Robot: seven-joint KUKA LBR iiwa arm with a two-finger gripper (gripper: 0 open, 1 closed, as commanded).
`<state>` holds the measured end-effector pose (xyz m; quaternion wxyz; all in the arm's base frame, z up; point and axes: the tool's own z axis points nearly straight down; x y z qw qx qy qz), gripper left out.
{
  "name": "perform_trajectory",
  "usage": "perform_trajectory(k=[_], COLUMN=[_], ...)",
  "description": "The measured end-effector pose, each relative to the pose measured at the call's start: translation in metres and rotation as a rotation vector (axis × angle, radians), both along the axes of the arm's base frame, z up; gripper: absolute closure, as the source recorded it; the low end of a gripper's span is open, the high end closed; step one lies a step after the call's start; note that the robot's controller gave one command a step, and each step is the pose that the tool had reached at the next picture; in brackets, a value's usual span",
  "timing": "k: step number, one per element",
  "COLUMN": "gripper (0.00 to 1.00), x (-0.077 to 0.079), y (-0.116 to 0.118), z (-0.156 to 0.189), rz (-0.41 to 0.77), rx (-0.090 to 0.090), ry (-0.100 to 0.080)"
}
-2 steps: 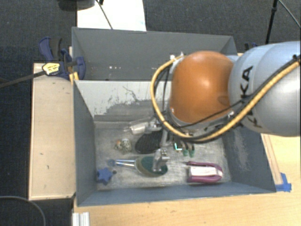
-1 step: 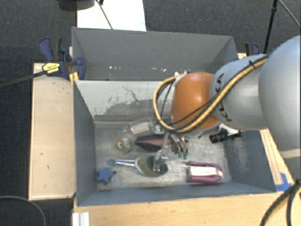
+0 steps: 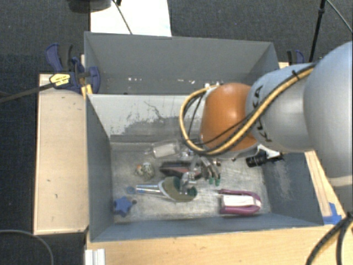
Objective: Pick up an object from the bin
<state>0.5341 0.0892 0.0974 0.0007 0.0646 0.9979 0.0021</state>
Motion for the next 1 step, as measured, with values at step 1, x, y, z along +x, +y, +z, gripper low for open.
perform_trajectory(k=[1], gripper=[1.0], x=[0.0001], y=[0.0115], z=[0.1049], rz=[0.014], rx=[-0.002], ry=[-0.007])
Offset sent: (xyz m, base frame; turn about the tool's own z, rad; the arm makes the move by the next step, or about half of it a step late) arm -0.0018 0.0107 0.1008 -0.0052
